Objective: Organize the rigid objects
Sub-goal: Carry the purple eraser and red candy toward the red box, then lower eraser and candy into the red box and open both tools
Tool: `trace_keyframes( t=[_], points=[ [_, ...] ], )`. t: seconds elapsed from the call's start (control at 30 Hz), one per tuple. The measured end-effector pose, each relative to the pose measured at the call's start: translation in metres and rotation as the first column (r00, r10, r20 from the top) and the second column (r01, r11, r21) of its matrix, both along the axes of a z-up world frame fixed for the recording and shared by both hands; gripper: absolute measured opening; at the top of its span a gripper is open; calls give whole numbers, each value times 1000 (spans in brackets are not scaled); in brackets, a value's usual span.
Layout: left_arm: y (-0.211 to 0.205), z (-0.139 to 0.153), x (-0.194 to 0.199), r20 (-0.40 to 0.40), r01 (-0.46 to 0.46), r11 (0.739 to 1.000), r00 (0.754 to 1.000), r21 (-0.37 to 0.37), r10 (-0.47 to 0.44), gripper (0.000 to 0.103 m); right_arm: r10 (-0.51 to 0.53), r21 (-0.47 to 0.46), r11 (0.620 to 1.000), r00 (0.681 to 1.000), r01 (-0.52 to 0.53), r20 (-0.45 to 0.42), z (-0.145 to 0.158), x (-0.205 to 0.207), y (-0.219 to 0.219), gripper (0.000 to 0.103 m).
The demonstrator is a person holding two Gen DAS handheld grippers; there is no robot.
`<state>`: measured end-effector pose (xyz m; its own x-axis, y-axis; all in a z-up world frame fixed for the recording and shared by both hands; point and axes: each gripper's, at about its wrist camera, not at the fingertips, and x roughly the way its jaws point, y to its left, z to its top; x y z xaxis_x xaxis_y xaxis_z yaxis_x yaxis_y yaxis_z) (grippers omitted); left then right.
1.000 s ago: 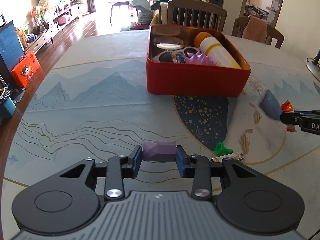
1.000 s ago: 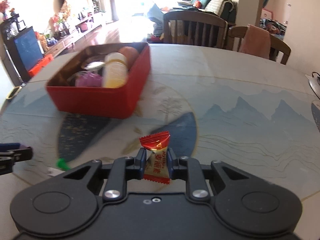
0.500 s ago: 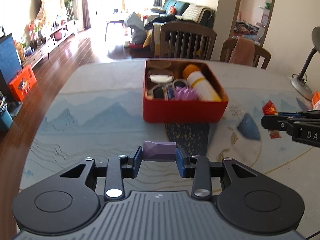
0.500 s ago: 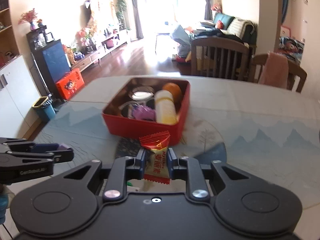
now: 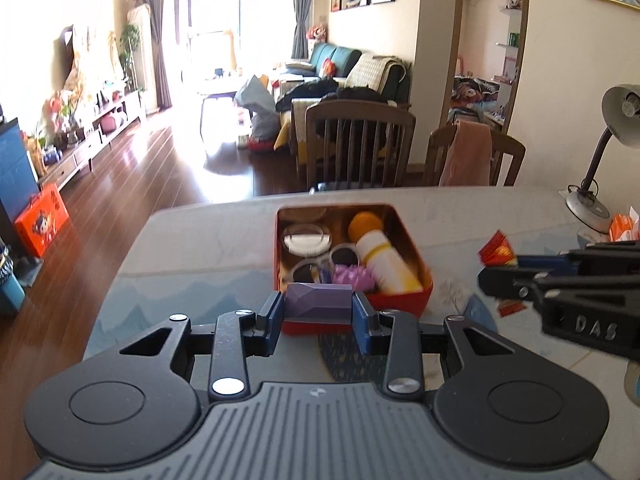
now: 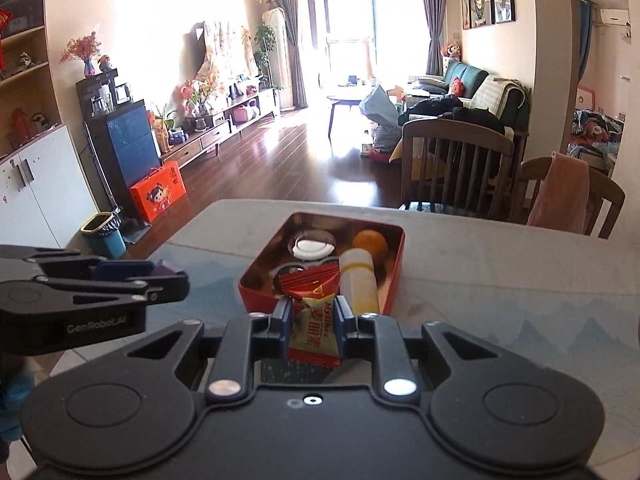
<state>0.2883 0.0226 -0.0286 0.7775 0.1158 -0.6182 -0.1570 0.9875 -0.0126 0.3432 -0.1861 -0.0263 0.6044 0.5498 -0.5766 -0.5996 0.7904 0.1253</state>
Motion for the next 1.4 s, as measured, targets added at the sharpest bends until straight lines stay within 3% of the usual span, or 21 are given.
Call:
trace_keyframes(
  t=[0.13, 0.43, 0.83, 1.2, 1.4],
  points=[
    [-2, 7, 19, 12, 3, 1000, 1000, 23, -3, 35, 12, -6, 1000, 1000, -12, 12, 1, 9, 8, 21],
    [9, 7, 65, -1, -22, 1000, 1000, -11, 22, 35, 33, -52, 998, 999, -32, 15, -7, 31, 23, 21],
    [18, -31, 125, -90, -58, 998, 994, -25, 55, 35, 82, -117, 990, 996, -84, -22, -34, 75, 46, 21],
    [22, -68, 174, -177, -72, 997, 982, -7, 69, 35, 150, -159, 974, 986, -159, -71, -69, 86, 60, 21],
    [25, -89, 189, -215, -86, 996, 973, -18, 80, 36, 159, -107, 979, 977, -174, -141, -78, 93, 55, 21]
  ],
)
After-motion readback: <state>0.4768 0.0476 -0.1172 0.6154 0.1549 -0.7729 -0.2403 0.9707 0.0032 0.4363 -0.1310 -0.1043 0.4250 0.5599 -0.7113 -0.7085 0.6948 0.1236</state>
